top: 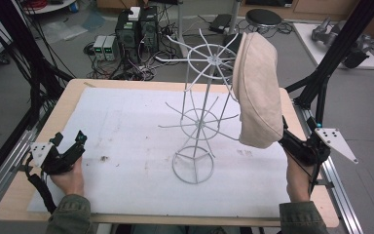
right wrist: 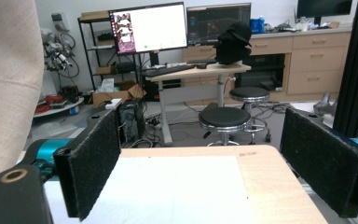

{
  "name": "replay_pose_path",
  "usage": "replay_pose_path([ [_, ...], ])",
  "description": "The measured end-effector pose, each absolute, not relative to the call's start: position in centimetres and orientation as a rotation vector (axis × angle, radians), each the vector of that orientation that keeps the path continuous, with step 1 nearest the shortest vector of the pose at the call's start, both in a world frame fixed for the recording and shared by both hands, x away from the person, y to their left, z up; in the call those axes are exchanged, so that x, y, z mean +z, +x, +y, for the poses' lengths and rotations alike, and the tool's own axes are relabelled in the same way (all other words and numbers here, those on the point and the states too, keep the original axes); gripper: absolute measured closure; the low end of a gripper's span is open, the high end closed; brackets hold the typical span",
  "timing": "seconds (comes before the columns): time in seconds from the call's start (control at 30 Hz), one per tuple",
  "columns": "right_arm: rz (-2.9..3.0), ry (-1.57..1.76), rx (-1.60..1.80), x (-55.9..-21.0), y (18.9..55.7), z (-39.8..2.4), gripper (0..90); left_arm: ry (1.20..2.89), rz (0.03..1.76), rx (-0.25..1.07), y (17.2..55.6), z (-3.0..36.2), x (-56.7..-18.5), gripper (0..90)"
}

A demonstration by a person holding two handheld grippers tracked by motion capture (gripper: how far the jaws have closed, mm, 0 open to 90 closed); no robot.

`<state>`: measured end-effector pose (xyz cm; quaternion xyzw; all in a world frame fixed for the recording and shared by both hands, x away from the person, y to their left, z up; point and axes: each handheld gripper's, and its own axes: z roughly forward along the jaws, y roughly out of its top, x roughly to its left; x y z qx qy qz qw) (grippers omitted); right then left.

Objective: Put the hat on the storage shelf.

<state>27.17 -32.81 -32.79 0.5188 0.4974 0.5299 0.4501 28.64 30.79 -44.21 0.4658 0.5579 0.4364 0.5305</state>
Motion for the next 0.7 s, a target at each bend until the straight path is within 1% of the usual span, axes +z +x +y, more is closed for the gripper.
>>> replay_pose_path([
  [0.2,1.242,1.286,1.290,-33.6,27.0,-32.9,11.6,1.112,1.332,1.043,28.6,30.8,-44.2,24.0],
  [0.5,1.281,1.246,1.283,-37.2,26.2,-32.2,11.6,1.106,1.332,1.041,28.7,30.8,-44.2,24.0],
  [0.7,1.327,1.283,1.250,-39.2,26.0,-31.6,11.6,1.103,1.334,1.039,28.7,30.8,-44.2,24.0],
])
